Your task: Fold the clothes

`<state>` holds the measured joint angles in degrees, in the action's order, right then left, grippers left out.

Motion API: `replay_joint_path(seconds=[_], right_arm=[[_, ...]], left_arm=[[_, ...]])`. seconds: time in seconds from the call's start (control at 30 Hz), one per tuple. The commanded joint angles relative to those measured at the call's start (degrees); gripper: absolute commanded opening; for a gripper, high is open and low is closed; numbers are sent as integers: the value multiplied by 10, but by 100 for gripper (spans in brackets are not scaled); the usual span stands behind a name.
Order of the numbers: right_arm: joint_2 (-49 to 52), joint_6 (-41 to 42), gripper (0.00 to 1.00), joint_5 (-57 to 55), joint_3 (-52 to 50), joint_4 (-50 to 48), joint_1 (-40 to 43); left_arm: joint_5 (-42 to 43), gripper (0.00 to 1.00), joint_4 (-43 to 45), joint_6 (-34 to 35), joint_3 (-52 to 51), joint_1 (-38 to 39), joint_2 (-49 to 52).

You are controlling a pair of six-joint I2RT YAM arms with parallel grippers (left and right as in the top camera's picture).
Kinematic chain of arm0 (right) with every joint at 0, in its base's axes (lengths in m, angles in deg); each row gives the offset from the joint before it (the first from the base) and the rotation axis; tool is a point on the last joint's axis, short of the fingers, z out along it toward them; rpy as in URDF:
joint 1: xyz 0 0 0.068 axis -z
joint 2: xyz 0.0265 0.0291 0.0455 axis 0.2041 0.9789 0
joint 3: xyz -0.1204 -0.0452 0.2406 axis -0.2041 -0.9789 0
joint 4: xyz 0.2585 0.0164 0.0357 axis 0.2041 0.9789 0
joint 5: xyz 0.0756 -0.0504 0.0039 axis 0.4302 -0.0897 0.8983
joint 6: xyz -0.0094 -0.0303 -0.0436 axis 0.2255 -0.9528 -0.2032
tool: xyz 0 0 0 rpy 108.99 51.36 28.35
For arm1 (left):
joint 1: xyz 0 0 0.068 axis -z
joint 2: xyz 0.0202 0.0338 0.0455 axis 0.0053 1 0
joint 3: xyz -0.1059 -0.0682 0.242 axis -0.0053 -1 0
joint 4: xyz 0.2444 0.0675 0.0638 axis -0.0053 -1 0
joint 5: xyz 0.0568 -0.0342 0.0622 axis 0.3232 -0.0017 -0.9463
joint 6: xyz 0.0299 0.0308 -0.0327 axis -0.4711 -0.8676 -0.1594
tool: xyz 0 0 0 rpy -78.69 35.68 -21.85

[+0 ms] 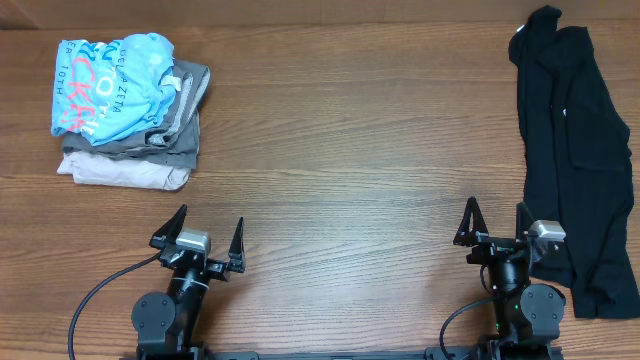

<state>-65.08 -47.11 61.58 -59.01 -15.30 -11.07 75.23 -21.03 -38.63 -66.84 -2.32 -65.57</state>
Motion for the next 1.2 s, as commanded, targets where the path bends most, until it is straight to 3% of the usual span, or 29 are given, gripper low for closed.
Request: replay_joint_path(seconds=[0.0, 1.17], right_arm=[[-4, -3, 100, -5, -6, -5, 0], [-4, -3, 100, -38, -6, -8, 2]], left_arm=[[-1, 100, 1, 7, -2, -3, -6], [-1, 100, 1, 7, -2, -3, -6]])
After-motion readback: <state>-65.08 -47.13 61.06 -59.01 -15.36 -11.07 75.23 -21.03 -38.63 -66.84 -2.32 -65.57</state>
